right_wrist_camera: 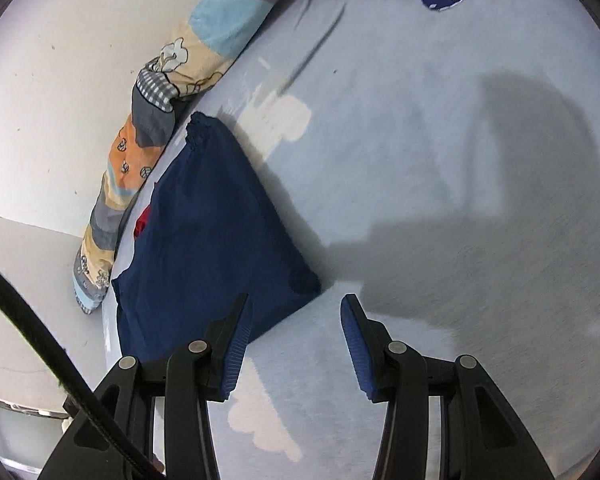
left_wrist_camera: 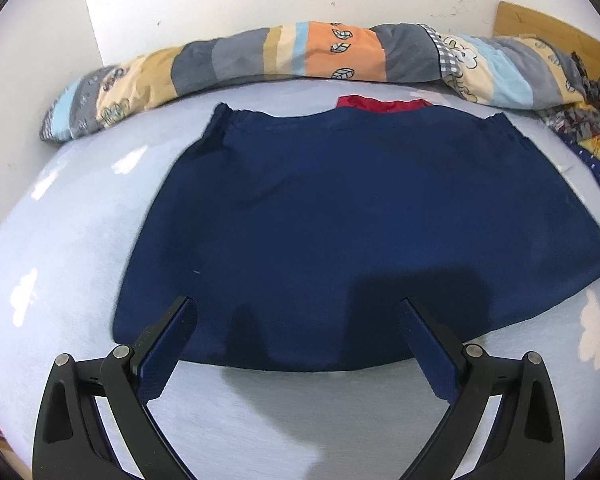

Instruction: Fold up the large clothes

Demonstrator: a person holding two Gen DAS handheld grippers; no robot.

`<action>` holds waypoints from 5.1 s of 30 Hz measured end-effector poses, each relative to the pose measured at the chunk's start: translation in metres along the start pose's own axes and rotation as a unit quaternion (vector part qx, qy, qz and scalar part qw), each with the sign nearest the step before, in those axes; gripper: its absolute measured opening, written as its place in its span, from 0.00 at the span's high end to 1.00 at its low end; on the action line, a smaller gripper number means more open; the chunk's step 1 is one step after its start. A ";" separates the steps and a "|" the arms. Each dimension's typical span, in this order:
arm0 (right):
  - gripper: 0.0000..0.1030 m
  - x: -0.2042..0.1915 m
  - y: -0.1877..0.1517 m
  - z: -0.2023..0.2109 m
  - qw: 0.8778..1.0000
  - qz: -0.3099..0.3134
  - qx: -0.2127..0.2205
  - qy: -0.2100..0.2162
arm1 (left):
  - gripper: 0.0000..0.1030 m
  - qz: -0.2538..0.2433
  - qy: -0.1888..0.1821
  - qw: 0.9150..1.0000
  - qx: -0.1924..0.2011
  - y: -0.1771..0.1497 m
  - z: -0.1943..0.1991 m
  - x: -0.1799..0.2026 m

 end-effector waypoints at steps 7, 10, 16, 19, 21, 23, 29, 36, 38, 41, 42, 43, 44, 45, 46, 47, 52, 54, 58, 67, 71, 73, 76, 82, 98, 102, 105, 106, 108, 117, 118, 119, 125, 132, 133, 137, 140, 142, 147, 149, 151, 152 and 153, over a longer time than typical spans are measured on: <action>0.52 -0.015 -0.012 -0.017 1.000 0.018 -0.014 -0.005 | 0.03 -0.028 -0.022 0.999 0.012 0.002 -0.008 0.049; 0.52 -0.019 -0.015 -0.019 0.999 0.029 -0.017 -0.007 | 0.02 -0.039 -0.016 0.999 0.005 -0.007 -0.023 0.064; 0.51 -0.015 -0.014 -0.019 0.999 0.025 -0.021 -0.007 | 0.12 -0.035 -0.013 0.999 0.009 -0.003 -0.023 0.067; 0.51 -0.015 -0.014 -0.017 1.000 0.023 -0.018 -0.005 | 0.13 -0.023 -0.023 0.997 0.068 0.017 0.002 0.066; 0.51 -0.015 -0.014 -0.017 1.000 0.020 -0.017 -0.005 | 0.12 -0.021 -0.034 0.995 0.088 0.025 0.008 0.071; 0.51 -0.017 -0.014 -0.019 1.000 0.020 -0.020 -0.002 | 0.12 -0.033 -0.045 0.997 0.063 0.019 -0.007 0.079; 0.51 -0.013 -0.017 -0.022 0.999 0.027 -0.024 -0.021 | 0.11 -0.057 -0.064 0.996 0.014 0.002 -0.037 0.087; 0.50 -0.001 -0.009 -0.025 1.000 -0.023 -0.019 0.010 | 0.11 -0.045 -0.089 0.993 0.057 0.015 -0.006 0.058; 0.48 -0.002 -0.010 -0.032 0.999 -0.038 -0.022 0.030 | 0.11 -0.027 -0.097 0.993 0.060 0.013 -0.004 0.048; 0.45 -0.008 -0.009 -0.042 0.998 -0.048 -0.013 0.044 | 0.11 -0.005 -0.110 0.992 0.055 0.009 -0.008 0.047; 0.44 -0.010 -0.009 -0.043 0.998 -0.049 -0.010 0.049 | 0.11 -0.005 -0.110 0.992 0.054 0.009 -0.010 0.049; 0.43 -0.013 -0.008 -0.045 0.997 -0.051 -0.006 0.058 | 0.11 -0.008 -0.110 0.992 0.053 0.007 -0.011 0.054; 0.43 -0.016 -0.007 -0.048 0.996 -0.053 -0.004 0.069 | 0.11 -0.018 -0.110 0.993 0.049 0.005 -0.015 0.062; 0.42 -0.018 -0.006 -0.051 0.996 -0.055 -0.001 0.074 | 0.11 -0.026 -0.111 0.992 0.045 0.003 -0.017 0.067; 0.41 -0.019 -0.005 -0.053 0.995 -0.056 0.003 0.078 | 0.11 -0.043 -0.112 0.992 0.036 -0.001 -0.021 0.078; 0.41 -0.021 -0.004 -0.055 0.995 -0.058 0.006 0.087 | 0.11 -0.056 -0.111 0.992 0.030 -0.004 -0.024 0.084; 0.42 -0.033 0.002 -0.063 0.992 -0.040 0.006 0.119 | 0.11 -0.061 -0.097 0.993 0.027 -0.006 -0.032 0.088; 0.43 -0.038 0.007 -0.066 0.992 -0.028 0.017 0.120 | 0.11 -0.057 -0.099 0.993 0.025 -0.006 -0.033 0.086; 0.43 -0.048 0.015 -0.083 0.993 -0.015 0.015 0.118 | 0.11 -0.061 -0.096 0.993 0.026 -0.007 -0.033 0.087; 0.87 -0.074 0.019 -0.079 0.994 0.027 0.004 0.107 | 0.11 -0.064 -0.088 0.993 0.038 -0.001 -0.029 0.086; 0.87 -0.104 0.014 -0.055 0.992 0.038 0.022 0.118 | 0.11 -0.095 -0.058 0.994 0.025 -0.003 -0.038 0.091; 0.87 -0.119 0.009 -0.046 0.990 0.045 0.024 0.129 | 0.11 -0.092 -0.054 0.994 0.019 -0.005 -0.043 0.091; 0.87 -0.140 0.000 -0.035 0.988 0.058 0.029 0.142 | 0.11 -0.089 -0.060 0.994 0.022 -0.003 -0.040 0.088; 0.87 -0.160 -0.009 -0.029 0.986 0.065 0.029 0.152 | 0.11 -0.119 -0.016 0.992 0.029 -0.007 -0.042 0.084; 0.87 -0.217 -0.046 -0.017 0.979 0.147 0.052 0.132 | 0.11 0.081 -0.005 0.993 0.089 0.039 0.026 -0.073; 0.87 -0.252 -0.078 -0.025 0.972 0.197 0.062 0.109 | 0.11 0.165 0.001 0.984 0.062 0.023 0.022 -0.134; 0.87 -0.281 -0.101 -0.039 0.967 0.228 0.068 0.089 | 0.11 0.191 0.006 0.980 0.050 0.012 0.020 -0.159; 0.87 -0.291 -0.110 -0.046 0.965 0.241 0.070 0.078 | 0.11 0.195 0.009 0.980 0.048 0.010 0.020 -0.168; 0.87 -0.309 -0.131 -0.063 0.960 0.265 0.072 0.057 | 0.11 0.204 0.015 0.977 0.051 0.006 0.023 -0.182; 0.87 -0.353 -0.236 -0.186 0.940 0.336 0.053 -0.032 | 0.11 0.261 0.040 0.962 0.064 -0.018 0.053 -0.254; 0.87 -0.353 -0.239 -0.194 0.938 0.339 0.055 -0.039 | 0.11 0.265 0.040 0.961 0.065 -0.020 0.054 -0.259; 0.87 -0.354 -0.245 -0.202 0.936 0.344 0.060 -0.046 | 0.11 0.270 0.041 0.960 0.065 -0.023 0.055 -0.264; 0.87 -0.369 -0.250 -0.194 0.929 0.353 0.107 -0.039 | 0.11 0.294 0.042 0.952 0.067 -0.032 0.061 -0.283; 0.87 -0.395 -0.293 -0.233 0.892 0.435 0.108 -0.063 | 0.11 0.311 0.039 0.947 0.069 -0.032 0.062 -0.289; 0.87 -0.391 -0.300 -0.247 0.884 0.449 0.100 -0.078 | 0.11 0.308 0.043 0.948 0.067 -0.032 0.062 -0.290; 0.87 -0.376 -0.319 -0.278 0.866 0.480 0.088 -0.107 | 0.11 0.303 0.051 0.949 0.067 -0.033 0.064 -0.294; 0.87 -0.395 -0.320 -0.259 0.870 0.474 0.106 -0.078 | 0.11 0.307 0.060 0.947 0.068 -0.033 0.066 -0.299; 0.87 -0.405 -0.329 -0.255 0.861 0.492 0.106 -0.071 | 0.11 0.310 0.057 0.947 0.064 -0.034 0.063 -0.300; 0.82 -0.386 -0.355 -0.292 0.825 0.553 0.055 -0.102 | 0.11 0.295 0.031 0.954 0.036 -0.039 0.041 -0.287; 0.74 -0.386 -0.355 -0.291 0.825 0.554 0.047 -0.096 | 0.11 0.292 0.031 0.956 0.026 -0.040 0.032 -0.284; 0.54 -0.386 -0.357 -0.290 0.828 0.553 0.030 -0.083 | 0.11 0.293 0.028 0.956 0.018 -0.041 0.025 -0.280; 0.41 -0.386 -0.361 -0.289 0.827 0.557 0.017 -0.071 | 0.11 0.294 0.024 0.955 0.015 -0.041 0.023 -0.278; 0.38 -0.385 -0.365 -0.287 0.824 0.563 0.010 -0.066 | 0.11 0.293 0.023 0.956 0.015 -0.041 0.022 -0.277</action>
Point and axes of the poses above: each gripper's, at about its wrist camera, not at the fingertips, and z roughly against the way its jaws point, x to its right, y to its top, the point moved 9 cm from there along -z, roughly the way its jaws point, and after that the axes turned 6 degrees about -z, right-handed, at the moved point
